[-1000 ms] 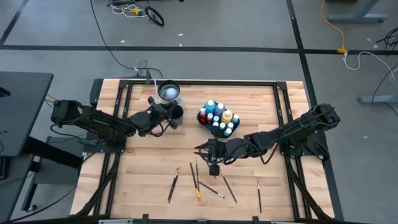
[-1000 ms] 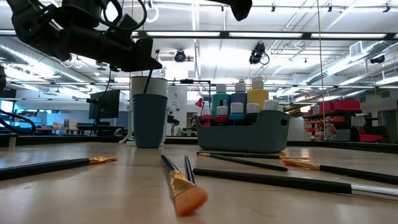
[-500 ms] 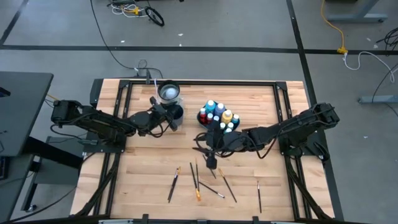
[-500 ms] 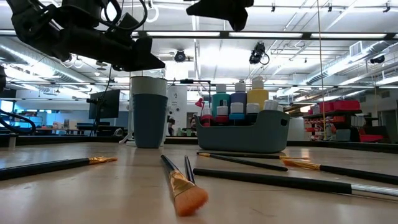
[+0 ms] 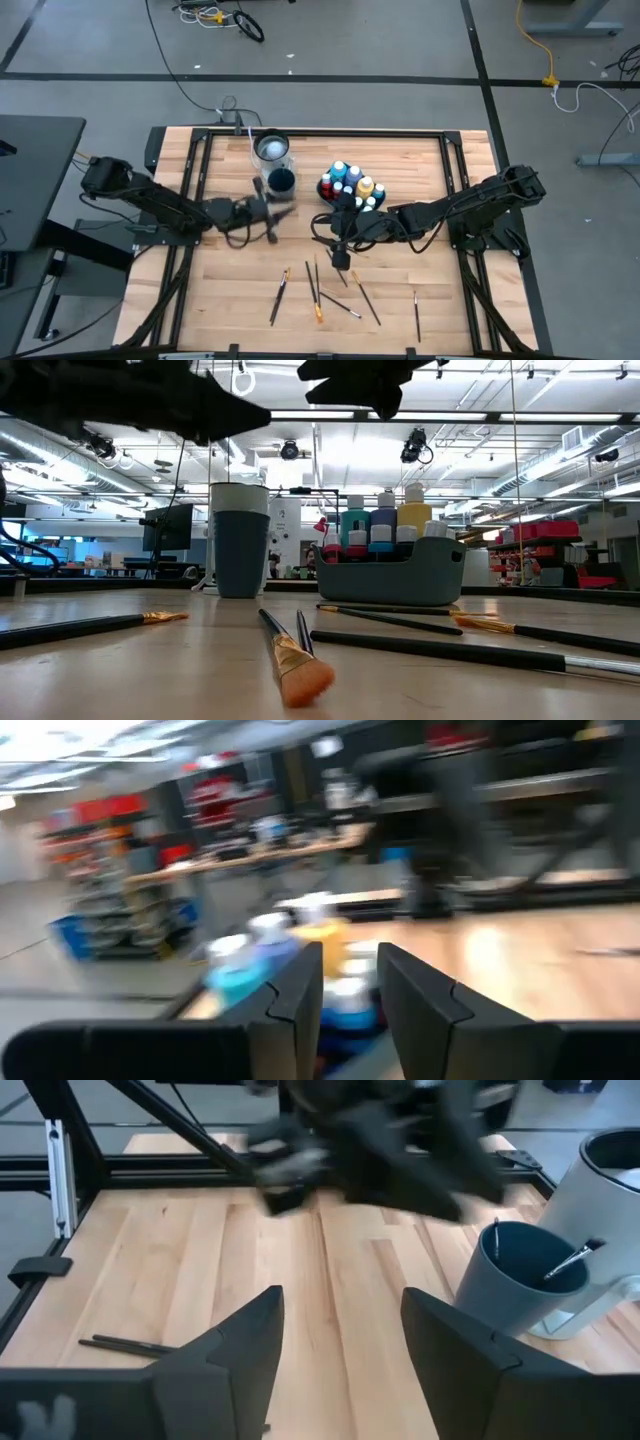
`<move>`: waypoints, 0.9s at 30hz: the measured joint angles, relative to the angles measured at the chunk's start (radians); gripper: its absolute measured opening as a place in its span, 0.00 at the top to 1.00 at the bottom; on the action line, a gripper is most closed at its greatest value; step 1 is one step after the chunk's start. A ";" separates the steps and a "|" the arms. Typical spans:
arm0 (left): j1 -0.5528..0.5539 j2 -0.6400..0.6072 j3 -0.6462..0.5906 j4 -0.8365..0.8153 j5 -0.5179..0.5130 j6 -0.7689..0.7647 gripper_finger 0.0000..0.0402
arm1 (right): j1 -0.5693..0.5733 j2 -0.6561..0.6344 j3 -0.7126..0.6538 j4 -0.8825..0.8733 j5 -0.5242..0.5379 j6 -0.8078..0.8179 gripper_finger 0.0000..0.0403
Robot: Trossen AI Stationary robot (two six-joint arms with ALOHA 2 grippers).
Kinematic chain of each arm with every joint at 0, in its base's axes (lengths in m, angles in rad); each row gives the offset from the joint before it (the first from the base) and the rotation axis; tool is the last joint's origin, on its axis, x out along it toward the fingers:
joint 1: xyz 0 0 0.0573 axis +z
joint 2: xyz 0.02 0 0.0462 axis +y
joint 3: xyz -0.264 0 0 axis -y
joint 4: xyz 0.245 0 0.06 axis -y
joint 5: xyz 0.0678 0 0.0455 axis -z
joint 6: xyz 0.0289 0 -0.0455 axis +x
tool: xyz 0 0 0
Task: Pick & Place Paint Supplies
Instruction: Put the silver paint brush into the blue cup
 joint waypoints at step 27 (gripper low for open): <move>-0.260 0.350 0.479 -1.298 0.510 -1.361 0.62 | 0.001 0.000 -0.001 -0.059 0.002 -0.028 0.48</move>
